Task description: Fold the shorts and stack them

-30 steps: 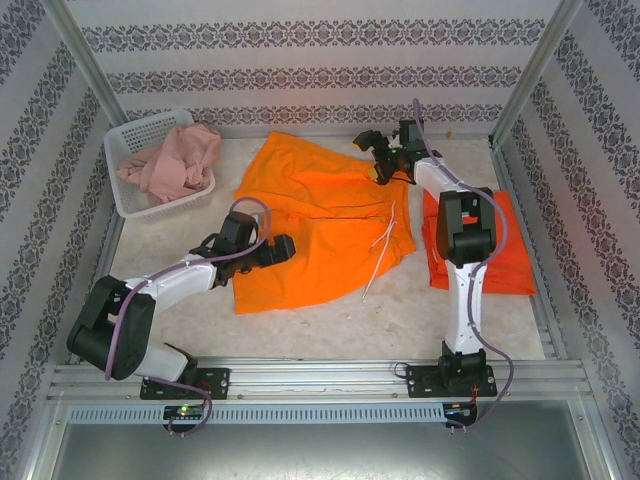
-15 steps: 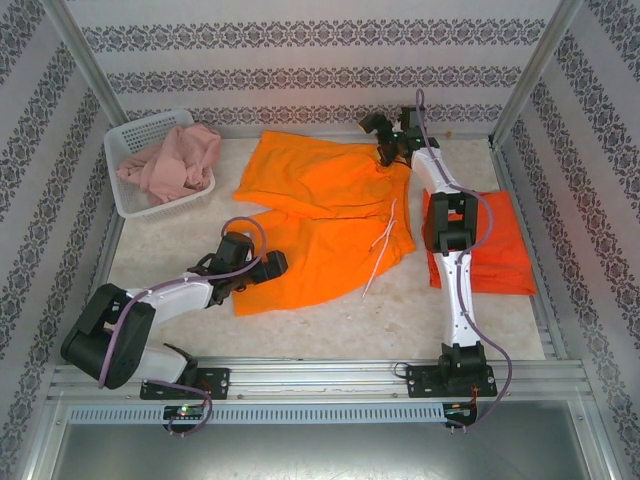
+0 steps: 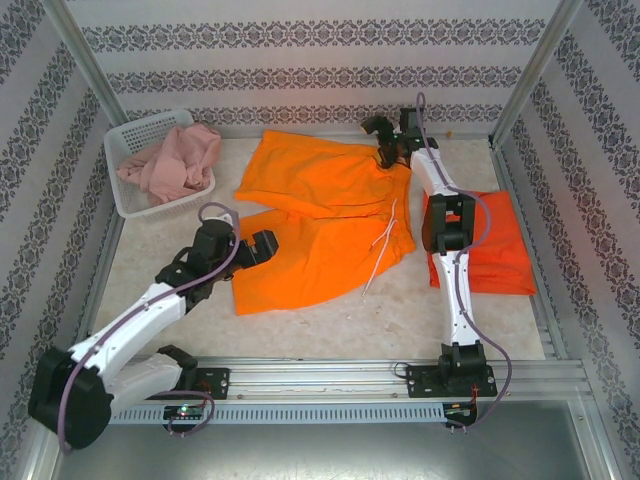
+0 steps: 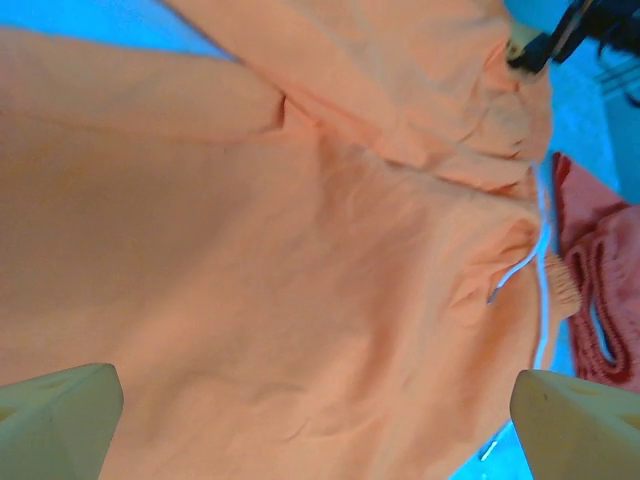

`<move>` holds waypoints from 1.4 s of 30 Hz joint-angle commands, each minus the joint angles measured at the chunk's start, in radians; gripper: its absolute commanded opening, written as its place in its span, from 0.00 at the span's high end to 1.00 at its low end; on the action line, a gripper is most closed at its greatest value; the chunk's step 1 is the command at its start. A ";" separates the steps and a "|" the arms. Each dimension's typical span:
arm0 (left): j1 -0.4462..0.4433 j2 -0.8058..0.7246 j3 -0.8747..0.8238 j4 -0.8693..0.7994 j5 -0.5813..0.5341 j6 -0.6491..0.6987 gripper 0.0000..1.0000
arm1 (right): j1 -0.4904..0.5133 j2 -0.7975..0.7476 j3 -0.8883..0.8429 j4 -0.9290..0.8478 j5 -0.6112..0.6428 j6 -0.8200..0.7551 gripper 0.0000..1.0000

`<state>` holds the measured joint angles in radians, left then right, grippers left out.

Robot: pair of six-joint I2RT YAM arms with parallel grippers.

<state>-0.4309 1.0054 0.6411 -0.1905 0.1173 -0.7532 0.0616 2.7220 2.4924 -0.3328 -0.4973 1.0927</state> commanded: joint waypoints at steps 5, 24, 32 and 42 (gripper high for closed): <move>-0.003 -0.110 -0.072 -0.345 -0.003 -0.108 0.09 | 0.012 -0.370 -0.229 0.147 -0.028 -0.057 0.02; -0.018 0.063 -0.141 -0.373 0.114 -0.102 0.39 | -0.044 -0.997 -1.003 0.277 -0.040 -0.133 0.02; -0.018 -0.027 -0.120 -0.469 0.037 -0.066 0.38 | -0.049 -1.111 -1.188 0.259 -0.016 -0.178 0.02; -0.027 0.054 -0.165 -0.319 0.127 -0.125 0.68 | -0.062 -1.249 -1.415 0.195 0.029 -0.201 0.06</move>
<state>-0.4442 1.0607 0.4786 -0.5579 0.2325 -0.8635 0.0143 1.5173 1.1275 -0.1028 -0.5018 0.9302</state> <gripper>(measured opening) 0.336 0.943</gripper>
